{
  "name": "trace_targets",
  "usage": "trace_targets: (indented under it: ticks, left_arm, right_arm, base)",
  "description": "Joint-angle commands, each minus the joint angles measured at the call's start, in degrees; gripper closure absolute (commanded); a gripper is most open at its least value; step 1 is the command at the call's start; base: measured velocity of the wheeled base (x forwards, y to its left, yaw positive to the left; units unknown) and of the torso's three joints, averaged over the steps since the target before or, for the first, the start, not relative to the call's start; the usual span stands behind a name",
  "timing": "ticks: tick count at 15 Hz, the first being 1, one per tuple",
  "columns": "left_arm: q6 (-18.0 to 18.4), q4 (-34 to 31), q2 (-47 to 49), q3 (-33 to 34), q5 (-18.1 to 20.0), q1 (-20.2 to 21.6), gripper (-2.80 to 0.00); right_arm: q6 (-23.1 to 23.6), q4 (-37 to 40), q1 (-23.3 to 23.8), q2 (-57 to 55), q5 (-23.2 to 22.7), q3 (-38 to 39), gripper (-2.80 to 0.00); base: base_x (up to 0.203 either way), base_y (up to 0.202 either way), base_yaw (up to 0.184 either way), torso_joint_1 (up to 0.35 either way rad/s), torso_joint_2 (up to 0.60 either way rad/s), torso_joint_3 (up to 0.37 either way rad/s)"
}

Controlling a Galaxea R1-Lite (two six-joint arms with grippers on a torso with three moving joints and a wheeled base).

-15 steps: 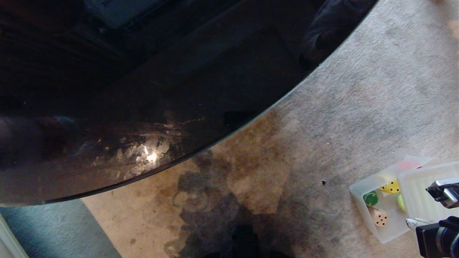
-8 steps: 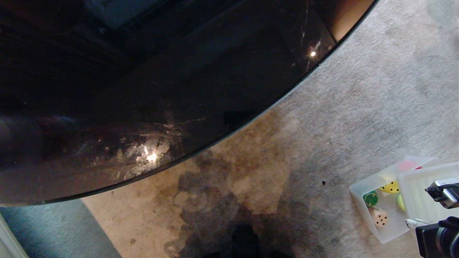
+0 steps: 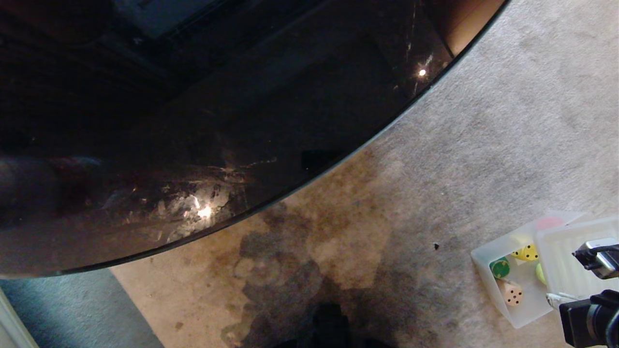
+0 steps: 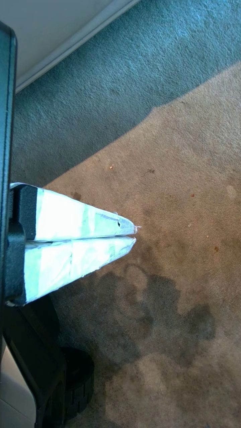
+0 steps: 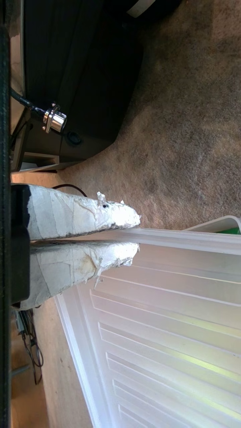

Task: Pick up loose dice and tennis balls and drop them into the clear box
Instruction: Close the lid

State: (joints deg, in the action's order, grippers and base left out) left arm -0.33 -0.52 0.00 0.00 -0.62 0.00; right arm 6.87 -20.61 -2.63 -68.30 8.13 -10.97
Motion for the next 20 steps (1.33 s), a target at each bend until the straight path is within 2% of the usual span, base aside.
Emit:
trace_targets:
  ticks: [1, 20]
  left_arm:
    - [-0.1, 0.0, 0.0, 0.1, 0.0, 0.0, 0.00]
    - [0.0, 0.0, 0.0, 0.0, 0.0, 0.0, 0.00]
  right_arm:
    - [0.1, -0.2, 0.0, -0.2, 0.0, 0.0, 0.00]
    - [0.1, -0.2, -0.1, -0.3, 0.1, 0.2, 0.00]
  base:
    - [0.000, 0.000, 0.000, 0.000, 0.00, 0.000]
    - [0.000, 0.000, 0.000, 0.000, 0.00, 0.000]
